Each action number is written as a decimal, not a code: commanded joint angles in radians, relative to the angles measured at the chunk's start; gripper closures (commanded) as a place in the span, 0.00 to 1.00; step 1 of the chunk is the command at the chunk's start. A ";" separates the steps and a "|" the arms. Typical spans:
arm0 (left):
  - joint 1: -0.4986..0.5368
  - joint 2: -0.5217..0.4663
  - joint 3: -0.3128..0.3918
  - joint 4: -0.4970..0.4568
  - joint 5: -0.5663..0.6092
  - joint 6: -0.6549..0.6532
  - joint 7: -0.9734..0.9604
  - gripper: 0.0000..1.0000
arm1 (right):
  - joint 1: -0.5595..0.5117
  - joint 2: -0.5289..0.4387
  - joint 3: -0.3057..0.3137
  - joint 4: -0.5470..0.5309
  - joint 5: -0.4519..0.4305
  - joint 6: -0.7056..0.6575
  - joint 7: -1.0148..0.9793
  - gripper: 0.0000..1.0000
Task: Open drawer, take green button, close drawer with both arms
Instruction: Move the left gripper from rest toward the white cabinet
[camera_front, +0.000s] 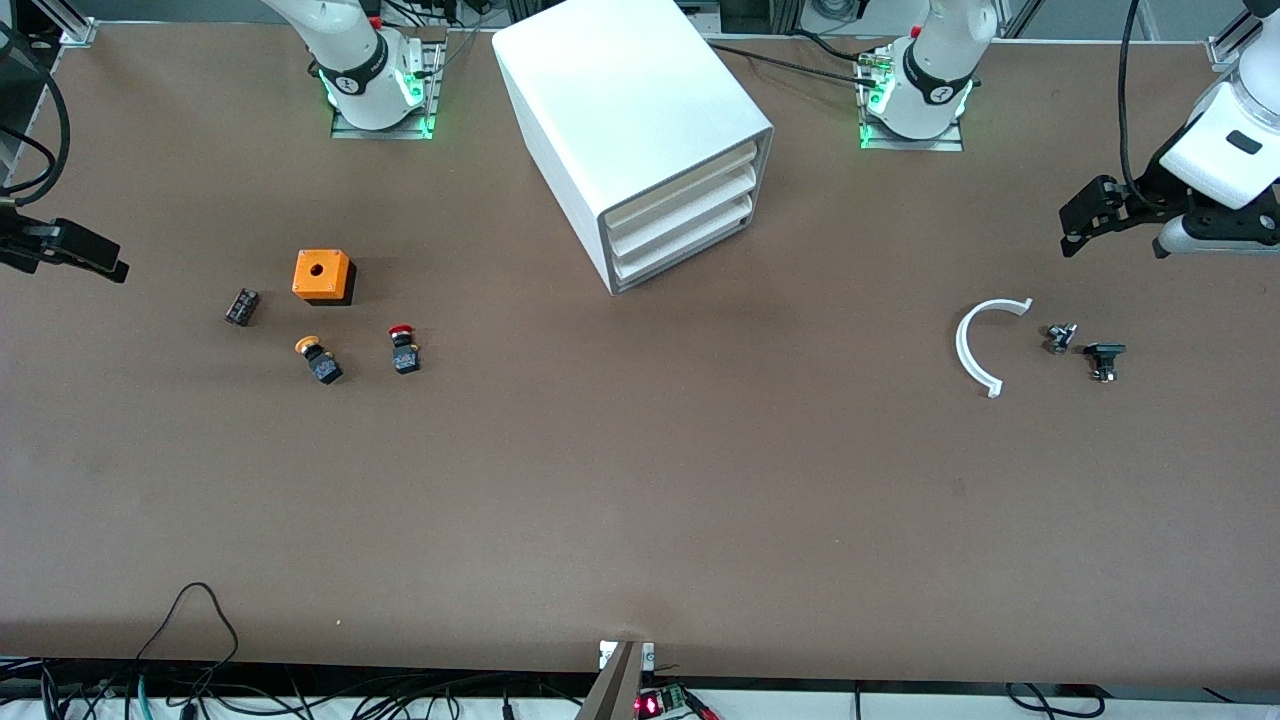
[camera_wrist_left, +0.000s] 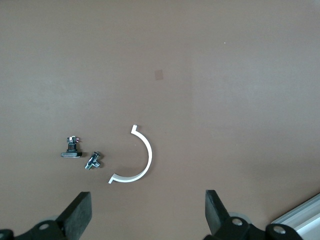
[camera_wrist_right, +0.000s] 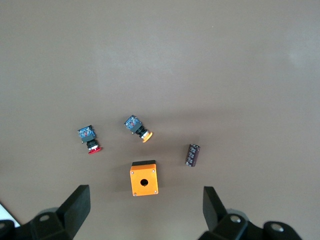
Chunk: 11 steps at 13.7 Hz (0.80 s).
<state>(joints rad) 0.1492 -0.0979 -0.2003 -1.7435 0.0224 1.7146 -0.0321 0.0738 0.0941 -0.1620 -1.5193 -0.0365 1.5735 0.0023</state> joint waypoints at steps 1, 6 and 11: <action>-0.008 0.044 0.003 0.047 0.004 -0.030 0.023 0.00 | 0.015 -0.031 -0.014 -0.028 0.015 -0.013 -0.004 0.00; -0.010 0.053 -0.004 0.047 0.008 -0.027 0.023 0.00 | 0.015 -0.028 -0.010 -0.028 0.013 -0.009 -0.004 0.00; -0.049 0.226 -0.010 0.001 -0.016 -0.026 0.034 0.00 | 0.018 -0.028 -0.002 -0.022 0.013 -0.013 -0.001 0.00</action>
<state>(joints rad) 0.1285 0.0452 -0.2094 -1.7603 0.0220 1.7026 -0.0211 0.0869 0.0908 -0.1608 -1.5216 -0.0364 1.5644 0.0023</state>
